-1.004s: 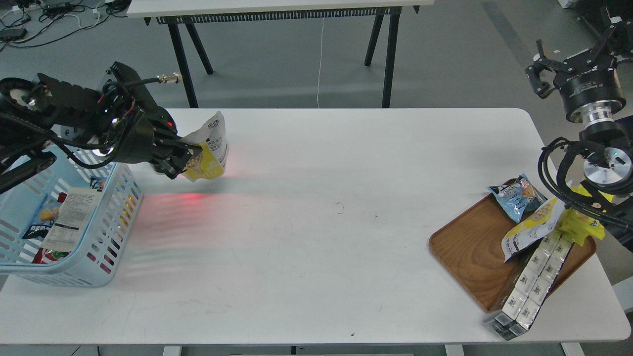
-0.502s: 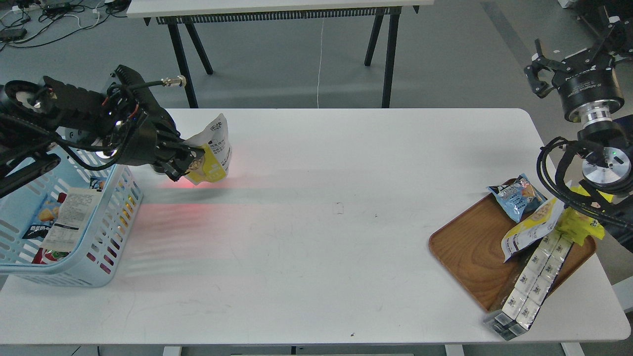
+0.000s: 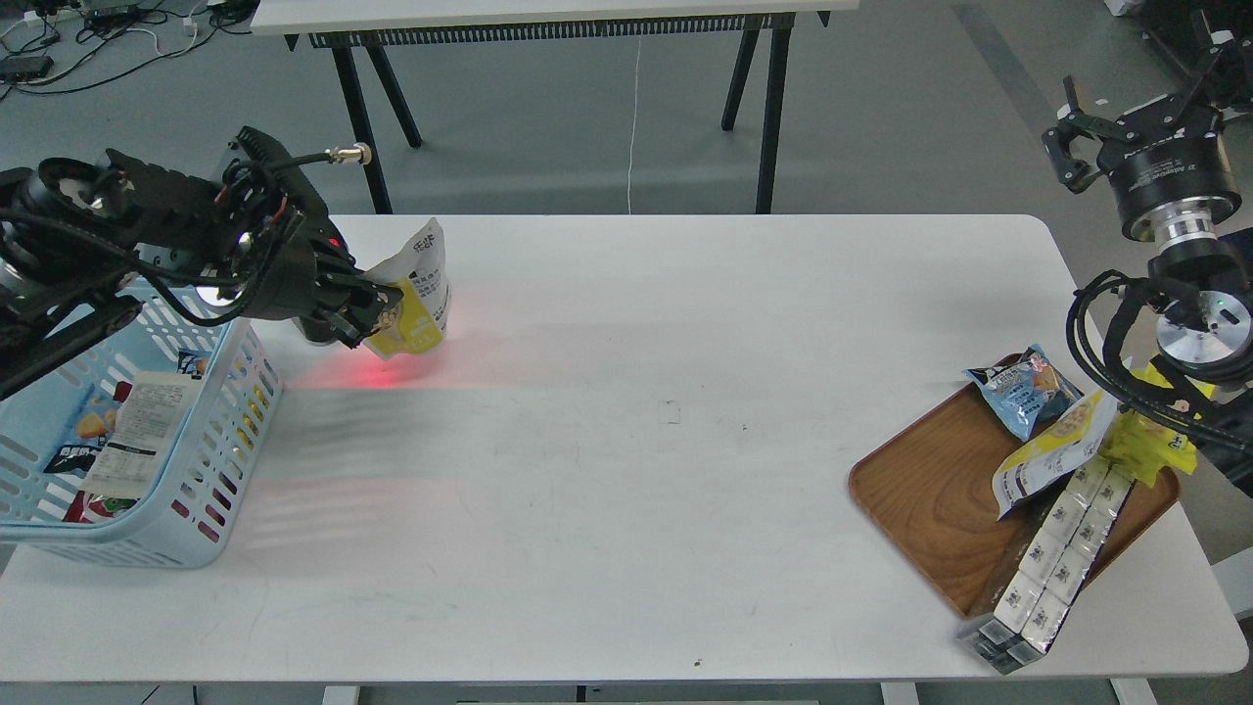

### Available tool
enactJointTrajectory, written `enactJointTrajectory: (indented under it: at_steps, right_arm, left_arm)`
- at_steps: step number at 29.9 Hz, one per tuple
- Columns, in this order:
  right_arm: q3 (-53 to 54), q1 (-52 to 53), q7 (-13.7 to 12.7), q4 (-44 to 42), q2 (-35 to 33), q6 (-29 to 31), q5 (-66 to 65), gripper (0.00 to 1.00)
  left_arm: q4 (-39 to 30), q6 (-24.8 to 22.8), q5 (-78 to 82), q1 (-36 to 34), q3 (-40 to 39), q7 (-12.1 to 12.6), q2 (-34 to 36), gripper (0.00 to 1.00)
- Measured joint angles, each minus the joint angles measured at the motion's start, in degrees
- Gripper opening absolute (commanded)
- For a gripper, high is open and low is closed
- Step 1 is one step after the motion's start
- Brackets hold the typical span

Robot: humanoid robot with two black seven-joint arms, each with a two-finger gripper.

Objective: Scan snack and place in basket
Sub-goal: 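Lift the bag over the blue basket and lower it inside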

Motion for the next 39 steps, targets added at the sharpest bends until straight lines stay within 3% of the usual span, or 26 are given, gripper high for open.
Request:
enactJointTrajectory:
  at_steps: [10, 15, 23, 31, 39]
  right_arm:
    - [0.0, 0.0, 0.0, 0.0, 0.0, 0.1, 0.0, 0.99]
    - [0.0, 0.0, 0.0, 0.0, 0.3, 0.1, 0.0, 0.99]
    - [-0.1, 0.2, 0.0, -0.1, 0.4, 0.3, 0.0, 0.99]
    - [-0.1, 0.2, 0.0, -0.2, 0.5, 0.3, 0.0, 0.99]
    - [0.0, 0.2, 0.0, -0.2, 0.6, 0.3, 0.0, 0.99]
  left_arm:
    - [-4.6, 0.0, 0.0, -0.4, -0.1, 0.0, 2.5, 0.00]
    - [-9.9, 0.0, 0.0, -0.9, -1.2, 0.0, 8.0, 0.01]
    - [-19.0, 0.0, -1.8, -0.9, -10.0, 0.0, 19.5, 0.00]
    - [-19.1, 0.0, -6.0, -0.4, -14.6, 0.0, 29.7, 0.01]
    - [-18.4, 0.0, -6.2, 0.0, -9.2, 0.0, 36.7, 0.01]
